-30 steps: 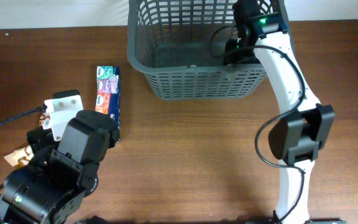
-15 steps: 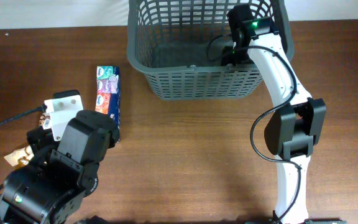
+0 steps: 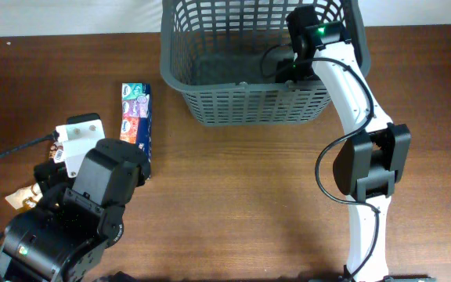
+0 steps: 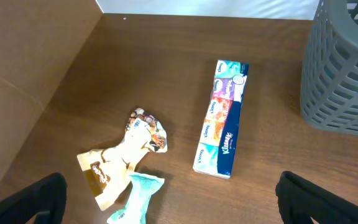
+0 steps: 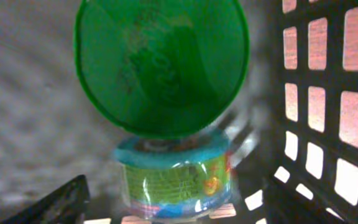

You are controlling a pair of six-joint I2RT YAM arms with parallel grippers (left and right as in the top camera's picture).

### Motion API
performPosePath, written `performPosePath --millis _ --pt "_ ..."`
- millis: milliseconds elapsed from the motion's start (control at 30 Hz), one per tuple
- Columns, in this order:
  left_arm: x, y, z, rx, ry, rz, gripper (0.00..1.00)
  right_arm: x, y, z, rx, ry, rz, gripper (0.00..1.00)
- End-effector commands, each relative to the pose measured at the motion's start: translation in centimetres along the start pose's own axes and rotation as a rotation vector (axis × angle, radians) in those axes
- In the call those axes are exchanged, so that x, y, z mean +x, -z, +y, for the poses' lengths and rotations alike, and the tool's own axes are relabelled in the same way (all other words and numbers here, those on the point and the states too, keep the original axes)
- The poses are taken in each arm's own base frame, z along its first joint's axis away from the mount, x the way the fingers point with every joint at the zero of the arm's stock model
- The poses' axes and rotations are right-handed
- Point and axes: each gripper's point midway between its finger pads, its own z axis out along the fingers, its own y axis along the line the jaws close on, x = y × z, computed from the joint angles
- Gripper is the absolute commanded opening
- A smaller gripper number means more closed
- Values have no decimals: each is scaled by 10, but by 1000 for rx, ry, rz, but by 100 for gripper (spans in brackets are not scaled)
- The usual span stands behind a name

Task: Pack container
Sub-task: 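Lower the tuna can into the basket beside the jar, then open the right gripper and pull it back out of the basket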

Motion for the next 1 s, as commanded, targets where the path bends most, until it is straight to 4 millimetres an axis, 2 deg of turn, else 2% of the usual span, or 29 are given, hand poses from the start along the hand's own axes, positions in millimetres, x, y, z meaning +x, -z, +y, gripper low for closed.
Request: performPosePath --millis 0,200,333,433,567,700,833,967 --pt "-2 1 0 8 4 0 99 2 -2 0 5 -1 10 86" --pt "-2 1 0 8 5 0 100 3 1 0 -1 26 13 92" --pt "-2 1 0 8 5 0 100 -4 24 2 -14 35 -21 93" --pt "-2 1 0 8 4 0 100 -17 58 4 -40 34 -93 94" --pt "-2 1 0 8 4 0 100 -35 122 7 -88 25 -229 98" --pt "-2 1 0 8 5 0 100 -45 186 2 -137 7 -378 99" --pt "-2 1 0 8 5 0 100 -44 236 -20 -130 -30 -505 99" --pt "-2 1 0 8 5 0 100 -42 265 -67 -7 -114 -587 99"
